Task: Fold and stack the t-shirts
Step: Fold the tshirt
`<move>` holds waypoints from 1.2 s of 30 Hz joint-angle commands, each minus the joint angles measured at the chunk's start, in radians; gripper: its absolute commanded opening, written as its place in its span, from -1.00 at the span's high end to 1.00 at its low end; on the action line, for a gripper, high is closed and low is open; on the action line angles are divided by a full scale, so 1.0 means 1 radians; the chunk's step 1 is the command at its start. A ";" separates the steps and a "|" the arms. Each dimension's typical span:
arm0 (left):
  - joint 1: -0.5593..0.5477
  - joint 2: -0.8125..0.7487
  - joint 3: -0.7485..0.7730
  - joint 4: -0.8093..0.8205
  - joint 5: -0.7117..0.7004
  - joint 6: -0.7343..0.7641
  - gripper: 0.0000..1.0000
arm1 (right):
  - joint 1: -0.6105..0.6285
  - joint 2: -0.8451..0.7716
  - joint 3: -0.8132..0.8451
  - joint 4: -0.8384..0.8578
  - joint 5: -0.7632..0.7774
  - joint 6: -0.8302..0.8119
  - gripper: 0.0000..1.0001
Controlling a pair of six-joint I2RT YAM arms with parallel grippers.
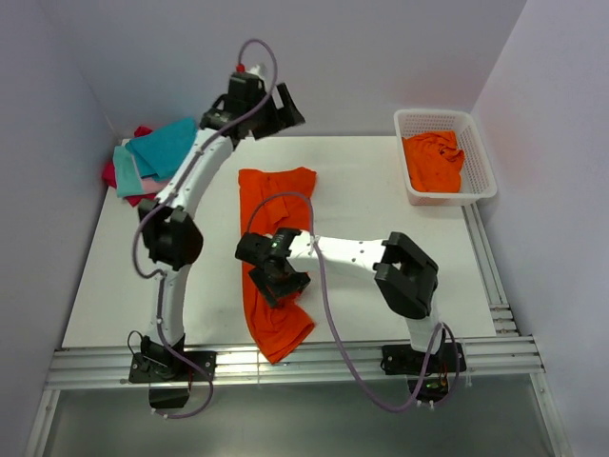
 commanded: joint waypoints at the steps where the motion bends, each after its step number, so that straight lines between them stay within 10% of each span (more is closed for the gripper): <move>1: 0.022 -0.220 -0.042 0.004 -0.095 0.049 -0.90 | 0.003 -0.133 0.052 -0.067 0.132 0.035 -0.49; 7: 0.022 -0.471 -0.393 -0.070 -0.236 0.075 -0.78 | -0.031 -0.133 0.079 0.008 0.165 -0.009 -0.19; 14: 0.022 -0.719 -0.779 -0.101 -0.278 0.009 -0.66 | -0.169 0.210 0.393 0.001 0.151 -0.109 1.00; 36: 0.020 -1.125 -1.168 -0.253 -0.336 -0.077 -0.58 | -0.542 0.622 0.976 0.043 -0.041 -0.039 0.87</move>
